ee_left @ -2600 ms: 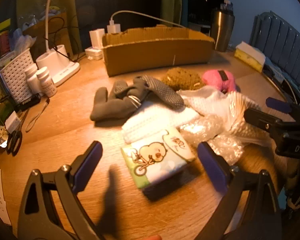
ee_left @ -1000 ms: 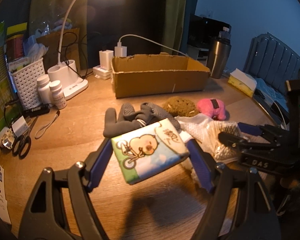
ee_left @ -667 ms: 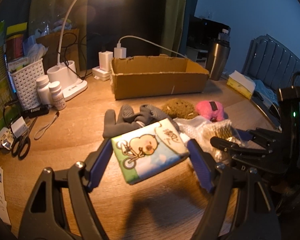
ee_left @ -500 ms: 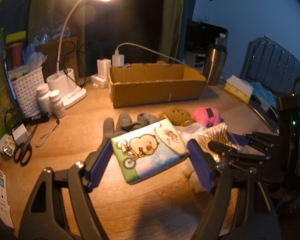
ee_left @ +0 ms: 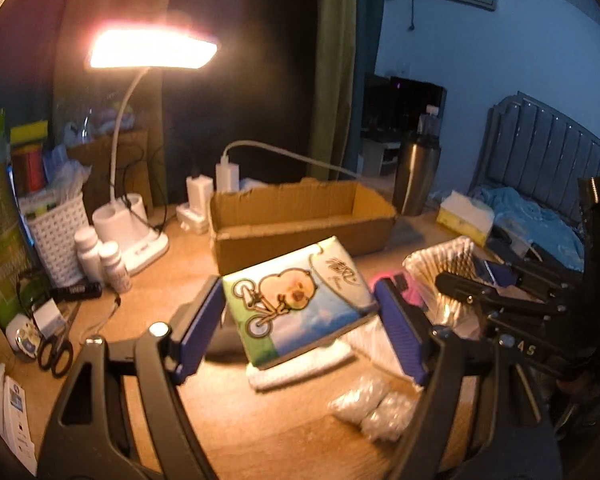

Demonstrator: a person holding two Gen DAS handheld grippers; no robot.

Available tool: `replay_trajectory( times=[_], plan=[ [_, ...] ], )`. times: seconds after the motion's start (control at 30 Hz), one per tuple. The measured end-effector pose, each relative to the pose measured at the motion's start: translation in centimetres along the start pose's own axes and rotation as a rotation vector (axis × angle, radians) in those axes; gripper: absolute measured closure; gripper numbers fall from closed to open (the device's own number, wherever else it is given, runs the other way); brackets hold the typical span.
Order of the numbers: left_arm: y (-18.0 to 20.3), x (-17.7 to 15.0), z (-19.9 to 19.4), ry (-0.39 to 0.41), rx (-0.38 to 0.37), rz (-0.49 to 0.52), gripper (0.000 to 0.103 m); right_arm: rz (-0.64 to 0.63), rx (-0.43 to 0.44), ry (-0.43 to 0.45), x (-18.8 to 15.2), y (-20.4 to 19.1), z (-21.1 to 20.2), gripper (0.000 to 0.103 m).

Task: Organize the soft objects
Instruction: 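Lift the cartoon pack with the left tool while the right tool carries the swab bag over the box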

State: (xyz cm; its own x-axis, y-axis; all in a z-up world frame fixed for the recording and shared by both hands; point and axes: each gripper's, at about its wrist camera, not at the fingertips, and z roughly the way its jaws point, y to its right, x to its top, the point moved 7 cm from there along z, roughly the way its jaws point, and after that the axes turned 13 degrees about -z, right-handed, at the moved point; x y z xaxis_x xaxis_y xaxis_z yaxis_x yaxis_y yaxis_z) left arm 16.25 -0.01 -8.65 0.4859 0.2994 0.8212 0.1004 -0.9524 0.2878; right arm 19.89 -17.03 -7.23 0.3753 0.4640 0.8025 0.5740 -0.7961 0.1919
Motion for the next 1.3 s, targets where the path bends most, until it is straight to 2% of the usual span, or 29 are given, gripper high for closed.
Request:
replay_trajectory(
  times=[0.2,0.43,1.0,1.17,1.3],
  plan=[
    [0.9,2.5,-0.6,0.059,-0.015,0.013,0.026,-0.012,-0.017,0.067,2.7,1.3,-1.1,0.063],
    [0.9,5.3,-1.0,0.123,-0.013,-0.003,0.026,-0.039,0.007,0.165,5.5,1.9,-2.0,0.063],
    [0.6,9.6,2.3,0.176,-0.001,-0.032,0.025,-0.040,0.046,0.231,9.3,4.3,0.2,0.063],
    [0.3,10.6,3.8,0.192,-0.004,-0.038,0.025,-0.050,0.051,0.214,9.9,4.9,2.1,0.063],
    [-0.3,11.1,5.8,0.173,0.007,-0.045,0.025,-0.047,0.059,0.209,10.4,5.4,3.6,0.063]
  ],
)
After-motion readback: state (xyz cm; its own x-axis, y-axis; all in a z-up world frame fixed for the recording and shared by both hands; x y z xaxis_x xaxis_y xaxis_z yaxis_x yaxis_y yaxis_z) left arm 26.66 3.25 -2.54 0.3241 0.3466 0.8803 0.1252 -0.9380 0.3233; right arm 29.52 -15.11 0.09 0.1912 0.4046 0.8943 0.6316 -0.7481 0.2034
